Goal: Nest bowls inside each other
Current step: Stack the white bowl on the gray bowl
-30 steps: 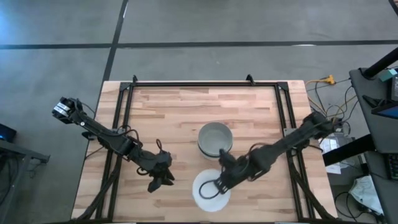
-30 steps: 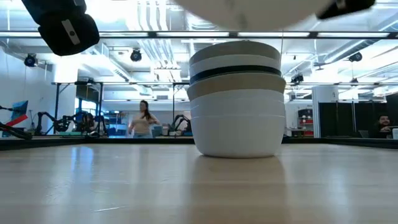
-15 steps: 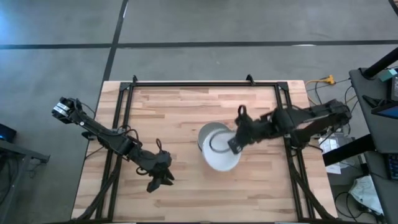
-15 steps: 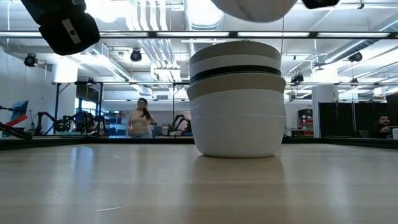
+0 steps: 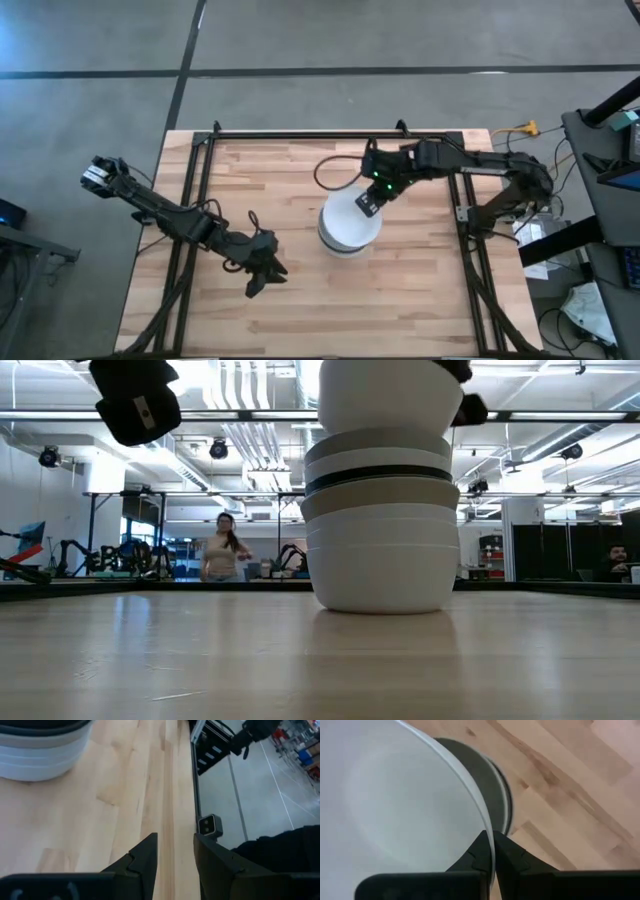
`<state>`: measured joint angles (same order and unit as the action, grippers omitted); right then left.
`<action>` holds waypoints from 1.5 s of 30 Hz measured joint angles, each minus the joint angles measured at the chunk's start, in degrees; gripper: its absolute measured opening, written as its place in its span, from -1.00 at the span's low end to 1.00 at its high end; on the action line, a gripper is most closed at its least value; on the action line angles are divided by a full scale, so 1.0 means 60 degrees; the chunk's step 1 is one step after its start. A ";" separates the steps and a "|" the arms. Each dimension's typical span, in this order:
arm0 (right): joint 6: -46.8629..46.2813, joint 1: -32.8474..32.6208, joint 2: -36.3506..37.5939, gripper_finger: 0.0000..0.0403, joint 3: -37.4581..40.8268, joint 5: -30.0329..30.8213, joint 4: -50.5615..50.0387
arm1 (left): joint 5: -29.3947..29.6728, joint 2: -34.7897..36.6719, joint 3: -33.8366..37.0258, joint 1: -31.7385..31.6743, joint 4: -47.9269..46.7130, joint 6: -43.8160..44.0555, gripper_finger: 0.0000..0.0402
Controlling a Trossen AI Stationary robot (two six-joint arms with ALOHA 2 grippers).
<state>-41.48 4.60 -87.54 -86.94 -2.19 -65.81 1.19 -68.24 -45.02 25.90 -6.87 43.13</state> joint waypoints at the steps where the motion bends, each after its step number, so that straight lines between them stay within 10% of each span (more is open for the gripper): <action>1: 0.0196 0.0139 -0.0075 -0.96 0.0000 -0.0123 0.0000 | 0.0010 0.0002 -0.0010 -0.0026 0.0000 0.0005 -0.45; 25: 0.3067 0.0613 -0.3198 -0.96 -0.2814 -0.0612 -0.2298 | 0.0207 0.0002 -0.0010 -0.0184 -0.0002 0.0246 -0.45; 45: 0.3707 0.0593 -0.3423 -0.96 -0.2790 -0.0631 -0.2264 | 0.0207 0.0002 0.0015 -0.0195 -0.0007 0.0249 -0.45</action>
<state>-19.24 8.16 -108.07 -103.68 -5.98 -79.40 2.44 -68.23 -44.93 24.73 -6.92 44.62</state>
